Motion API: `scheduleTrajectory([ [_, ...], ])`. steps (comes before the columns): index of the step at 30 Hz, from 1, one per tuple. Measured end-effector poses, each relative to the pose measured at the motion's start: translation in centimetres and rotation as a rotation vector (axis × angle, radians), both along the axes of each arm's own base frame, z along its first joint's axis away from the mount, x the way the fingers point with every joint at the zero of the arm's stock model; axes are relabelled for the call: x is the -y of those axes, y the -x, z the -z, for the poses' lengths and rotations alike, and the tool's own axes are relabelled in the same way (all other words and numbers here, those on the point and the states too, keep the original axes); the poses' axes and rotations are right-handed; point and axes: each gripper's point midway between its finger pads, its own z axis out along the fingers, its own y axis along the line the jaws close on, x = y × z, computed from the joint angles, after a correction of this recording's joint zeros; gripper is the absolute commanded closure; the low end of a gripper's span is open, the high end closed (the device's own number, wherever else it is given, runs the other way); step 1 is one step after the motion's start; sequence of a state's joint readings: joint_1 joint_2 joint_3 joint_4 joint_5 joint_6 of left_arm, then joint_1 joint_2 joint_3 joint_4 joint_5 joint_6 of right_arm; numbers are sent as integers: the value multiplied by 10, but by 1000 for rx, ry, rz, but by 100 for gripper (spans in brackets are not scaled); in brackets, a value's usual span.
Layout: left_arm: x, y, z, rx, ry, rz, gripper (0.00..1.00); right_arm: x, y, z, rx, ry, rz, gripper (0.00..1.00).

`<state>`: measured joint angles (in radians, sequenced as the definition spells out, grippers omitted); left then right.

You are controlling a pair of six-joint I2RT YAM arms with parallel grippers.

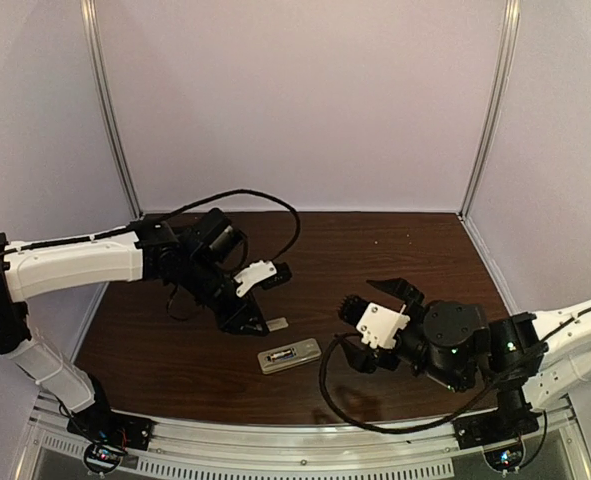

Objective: Load the batteries into the remote control
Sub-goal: Place the battery cover on the remote control without the battery cover.

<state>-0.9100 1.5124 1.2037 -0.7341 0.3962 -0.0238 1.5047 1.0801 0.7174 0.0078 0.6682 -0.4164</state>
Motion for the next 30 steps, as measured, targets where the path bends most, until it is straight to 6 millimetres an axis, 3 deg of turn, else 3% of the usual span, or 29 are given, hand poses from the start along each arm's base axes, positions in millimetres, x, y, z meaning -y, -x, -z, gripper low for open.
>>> scheduleTrajectory([
  [7,-26,-6,30,57,-117,-54,90,35,-52,-21,-246,-354,148,0],
  [11,-32,-5,37,90,-143,-53,89,47,-69,-21,-365,-500,180,0],
  [17,-23,0,48,129,-174,-15,89,41,-93,10,-601,-597,193,0],
  [24,-18,3,74,126,-237,21,88,22,-101,54,-882,-623,161,0],
  [30,-11,4,94,132,-285,54,88,20,-109,57,-1008,-699,136,0],
])
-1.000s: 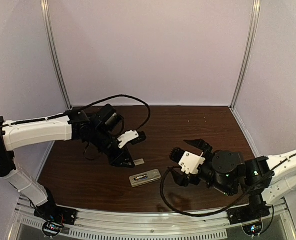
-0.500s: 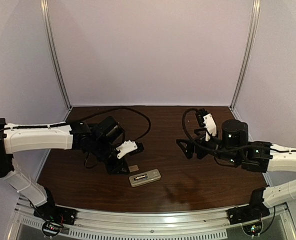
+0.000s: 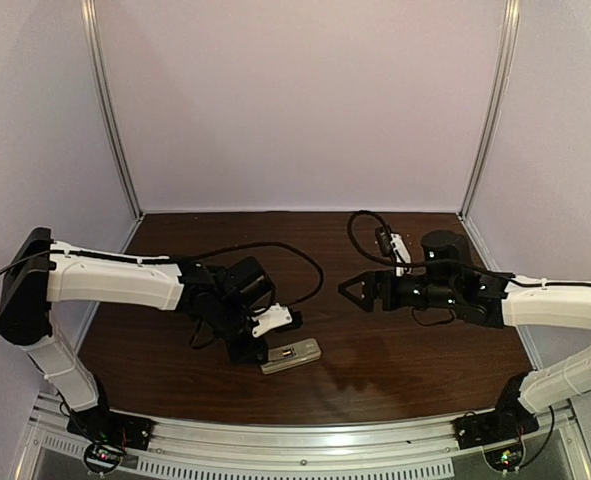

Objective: Load the batteries into the remote control
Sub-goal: Place the battery cover on the remote control without the battery cover.

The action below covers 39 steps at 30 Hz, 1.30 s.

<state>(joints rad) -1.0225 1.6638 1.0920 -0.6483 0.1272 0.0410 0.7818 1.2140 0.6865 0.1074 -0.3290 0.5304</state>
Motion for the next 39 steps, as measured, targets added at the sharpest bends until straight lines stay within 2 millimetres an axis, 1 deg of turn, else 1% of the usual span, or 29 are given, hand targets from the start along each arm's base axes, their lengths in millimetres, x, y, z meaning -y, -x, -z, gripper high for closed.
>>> scheduleTrajectory([
  [5,6,-5,5,12,-16,13,88,4,-5,-5,-34,-65,-5,0],
  [9,14,-11,2,24,-8,20,87,9,-7,0,-63,-82,-6,0],
  [14,20,-14,-2,35,6,27,87,10,-5,3,-81,-91,-18,0],
  [24,20,-14,12,14,-25,29,86,9,-7,6,-88,-98,-29,0],
  [31,21,-15,16,9,-33,29,86,10,-9,5,-87,-100,-26,0],
  [39,25,-16,15,9,-29,29,85,11,-9,5,-89,-104,-31,0],
])
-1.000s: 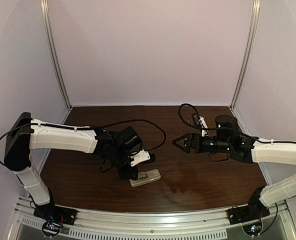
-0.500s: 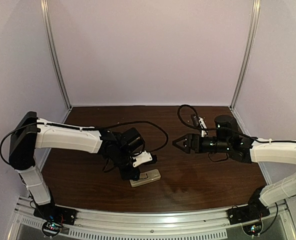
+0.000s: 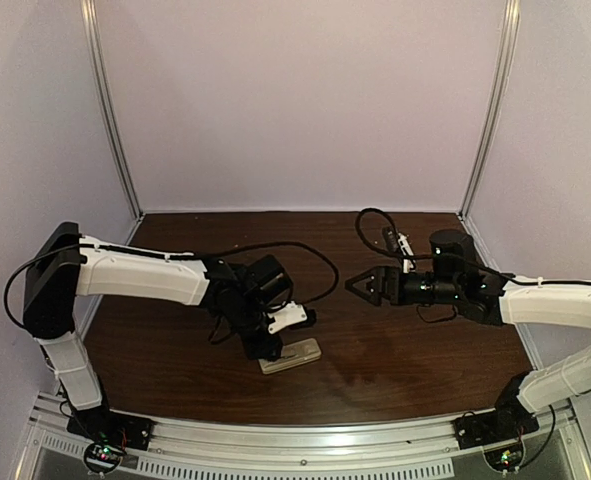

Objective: Load the batteries into the remote control
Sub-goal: Place the battery cover on the remote control without the battery cover.

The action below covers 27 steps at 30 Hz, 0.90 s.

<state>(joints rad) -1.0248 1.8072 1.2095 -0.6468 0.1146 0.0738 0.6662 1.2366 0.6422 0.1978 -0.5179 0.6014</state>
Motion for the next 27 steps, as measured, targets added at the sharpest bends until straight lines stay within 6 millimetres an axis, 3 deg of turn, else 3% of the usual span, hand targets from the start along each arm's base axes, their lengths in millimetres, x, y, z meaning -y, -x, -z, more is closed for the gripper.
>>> scheduleTrajectory([
  [27,3,0,5,-28,-12,-29,86,1,0,1,0,-1,-3,0],
])
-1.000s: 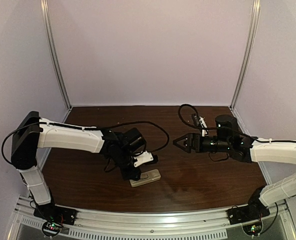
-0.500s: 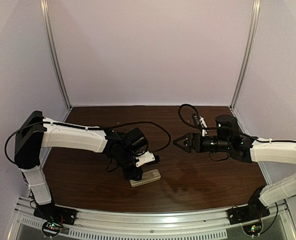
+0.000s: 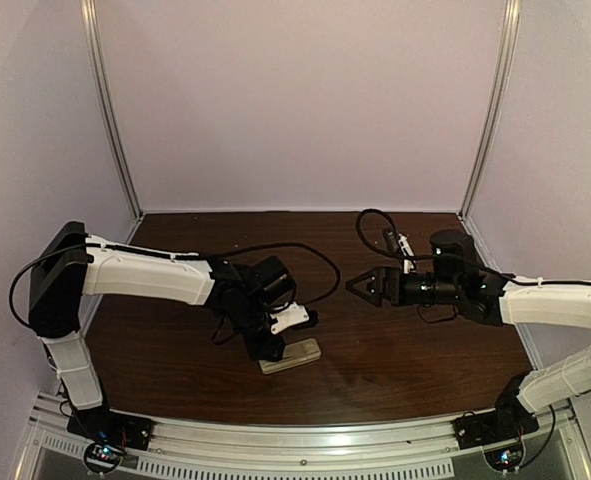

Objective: Load the batteries into the remote control
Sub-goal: Place the battery cover on the remote control without the battery cover.

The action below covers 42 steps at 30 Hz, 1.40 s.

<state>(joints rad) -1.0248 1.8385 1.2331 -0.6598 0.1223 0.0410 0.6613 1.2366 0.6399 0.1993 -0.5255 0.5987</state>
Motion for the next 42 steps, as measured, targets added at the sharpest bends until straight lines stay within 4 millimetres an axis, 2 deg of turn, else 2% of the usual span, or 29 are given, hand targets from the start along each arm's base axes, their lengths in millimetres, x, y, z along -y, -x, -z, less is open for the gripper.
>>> scheduleTrajectory([
  [20,-9,2,1,-17,-18,-19,84,-1,2,1,-2,-4,-9,0],
  [42,-3,7,-4,-66,21,-15,84,-1,1,2,-5,-2,-9,0],
])
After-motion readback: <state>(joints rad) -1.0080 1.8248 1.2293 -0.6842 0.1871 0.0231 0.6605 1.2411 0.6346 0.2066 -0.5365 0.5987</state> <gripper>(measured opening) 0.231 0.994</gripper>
